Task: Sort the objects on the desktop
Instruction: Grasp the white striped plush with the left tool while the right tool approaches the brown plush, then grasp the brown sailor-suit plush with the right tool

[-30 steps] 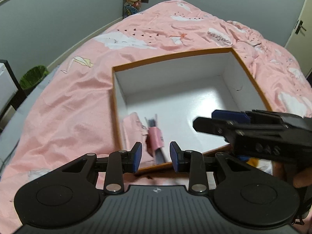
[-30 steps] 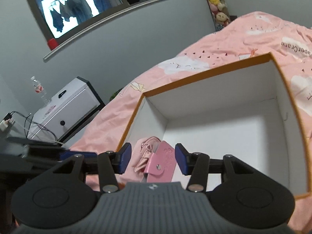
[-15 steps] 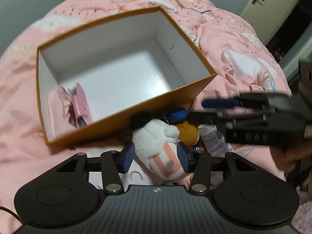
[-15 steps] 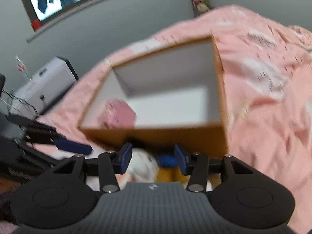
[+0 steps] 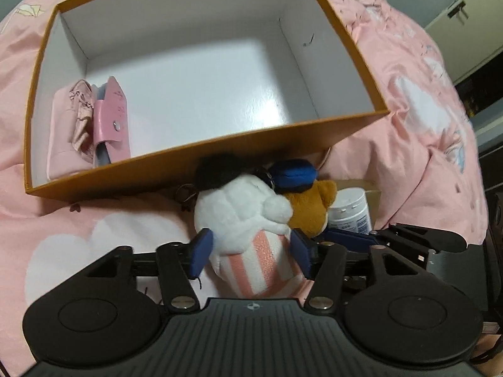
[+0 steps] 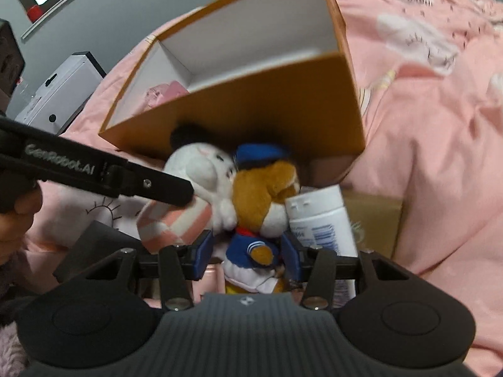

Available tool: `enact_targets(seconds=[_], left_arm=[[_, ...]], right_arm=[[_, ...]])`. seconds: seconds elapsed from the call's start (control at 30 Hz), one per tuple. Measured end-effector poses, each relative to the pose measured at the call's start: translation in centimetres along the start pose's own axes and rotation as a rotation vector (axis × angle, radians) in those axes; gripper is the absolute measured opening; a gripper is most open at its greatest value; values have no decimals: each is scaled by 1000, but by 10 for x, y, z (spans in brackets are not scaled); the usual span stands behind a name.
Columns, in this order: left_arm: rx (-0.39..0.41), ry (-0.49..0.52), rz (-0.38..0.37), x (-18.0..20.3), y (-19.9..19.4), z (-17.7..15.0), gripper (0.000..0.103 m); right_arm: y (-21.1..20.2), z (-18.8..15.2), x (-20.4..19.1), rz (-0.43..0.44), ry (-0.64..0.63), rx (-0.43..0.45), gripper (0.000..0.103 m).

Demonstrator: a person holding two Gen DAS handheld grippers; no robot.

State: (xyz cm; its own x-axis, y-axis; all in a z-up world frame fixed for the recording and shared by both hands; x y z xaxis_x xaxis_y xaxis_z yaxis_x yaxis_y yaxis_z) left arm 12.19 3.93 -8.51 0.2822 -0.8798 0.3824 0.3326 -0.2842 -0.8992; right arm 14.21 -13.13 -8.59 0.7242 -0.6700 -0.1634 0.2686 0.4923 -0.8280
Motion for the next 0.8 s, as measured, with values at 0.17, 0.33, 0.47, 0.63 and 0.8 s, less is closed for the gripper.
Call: enact_targets(seconds=[0.17,0.33,0.47,0.63,0.8], left_arm=[[-5,19,63,6,11,-1,74],[-17,10,105,6,23,0,79],[-30,-15,104,2,30,-3,82],[-17,-14,90,-1,23,-7,76],[7,2,80,-1,10,-8,73]], right_arm=[[18,-2,4,30,42,-16,45],[25,-1,7,43,56,-7,47],[27,-2,5,28,41,-2,45],[21,-7,15,25,89,22,29],[9,-5,9,15,38,53,26]])
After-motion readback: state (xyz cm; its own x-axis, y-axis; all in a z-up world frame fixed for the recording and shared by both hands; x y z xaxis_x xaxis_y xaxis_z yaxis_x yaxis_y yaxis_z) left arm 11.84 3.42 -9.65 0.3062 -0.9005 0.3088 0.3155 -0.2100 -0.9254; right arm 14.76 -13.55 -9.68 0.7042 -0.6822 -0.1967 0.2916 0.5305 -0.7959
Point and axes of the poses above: each gripper's, at about its wrist camera, not at the fingertips, and y roughly the way its jaws point, x to its right, z to its top, the point moved 5 cm from there along y, roughly the way its jaws point, and after that the axes turned 13 degrees about -y, right-handed, at the moved point
